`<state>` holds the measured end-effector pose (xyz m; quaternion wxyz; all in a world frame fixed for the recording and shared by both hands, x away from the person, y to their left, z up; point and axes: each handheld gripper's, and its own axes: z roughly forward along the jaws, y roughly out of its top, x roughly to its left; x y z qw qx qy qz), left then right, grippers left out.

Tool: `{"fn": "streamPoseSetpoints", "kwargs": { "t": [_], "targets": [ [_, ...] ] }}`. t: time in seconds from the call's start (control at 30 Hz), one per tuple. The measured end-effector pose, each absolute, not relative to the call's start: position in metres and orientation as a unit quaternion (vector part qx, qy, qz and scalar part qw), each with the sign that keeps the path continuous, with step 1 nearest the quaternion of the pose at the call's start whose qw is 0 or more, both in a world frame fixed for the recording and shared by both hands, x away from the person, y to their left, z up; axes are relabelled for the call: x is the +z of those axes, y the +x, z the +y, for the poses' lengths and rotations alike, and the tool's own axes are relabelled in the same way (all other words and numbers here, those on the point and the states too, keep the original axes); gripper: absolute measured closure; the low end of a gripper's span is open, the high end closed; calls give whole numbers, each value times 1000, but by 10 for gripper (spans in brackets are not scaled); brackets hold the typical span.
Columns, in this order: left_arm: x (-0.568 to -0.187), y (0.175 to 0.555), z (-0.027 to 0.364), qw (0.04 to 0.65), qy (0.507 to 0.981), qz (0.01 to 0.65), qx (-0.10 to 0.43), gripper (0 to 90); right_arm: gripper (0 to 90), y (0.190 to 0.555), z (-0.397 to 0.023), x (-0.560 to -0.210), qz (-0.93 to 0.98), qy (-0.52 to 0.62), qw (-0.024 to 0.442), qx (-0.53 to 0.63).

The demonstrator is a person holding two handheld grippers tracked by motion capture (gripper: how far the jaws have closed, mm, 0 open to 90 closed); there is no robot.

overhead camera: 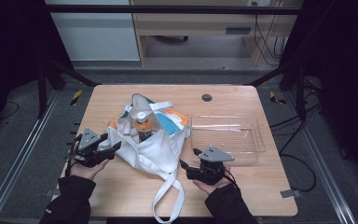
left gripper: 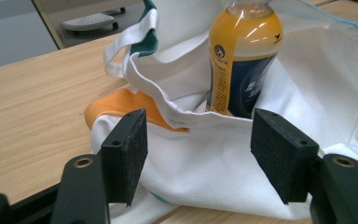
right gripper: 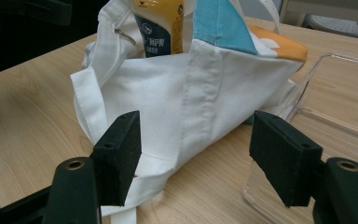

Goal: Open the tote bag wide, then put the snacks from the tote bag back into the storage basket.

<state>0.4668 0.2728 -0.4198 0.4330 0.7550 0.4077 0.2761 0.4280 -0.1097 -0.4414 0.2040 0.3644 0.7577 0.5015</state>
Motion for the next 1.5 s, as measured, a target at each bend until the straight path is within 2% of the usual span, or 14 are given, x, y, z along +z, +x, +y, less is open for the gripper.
{"fn": "streamPoseSetpoints", "kwargs": {
  "t": [0.73, 1.5],
  "targets": [
    [-400, 458, 261, 463, 746, 392, 275, 325, 278, 419, -147, -440, 751, 390, 212, 489],
    [-381, 471, 238, 472, 745, 376, 283, 315, 253, 409, -179, -441, 745, 408, 223, 478]
  ]
}}
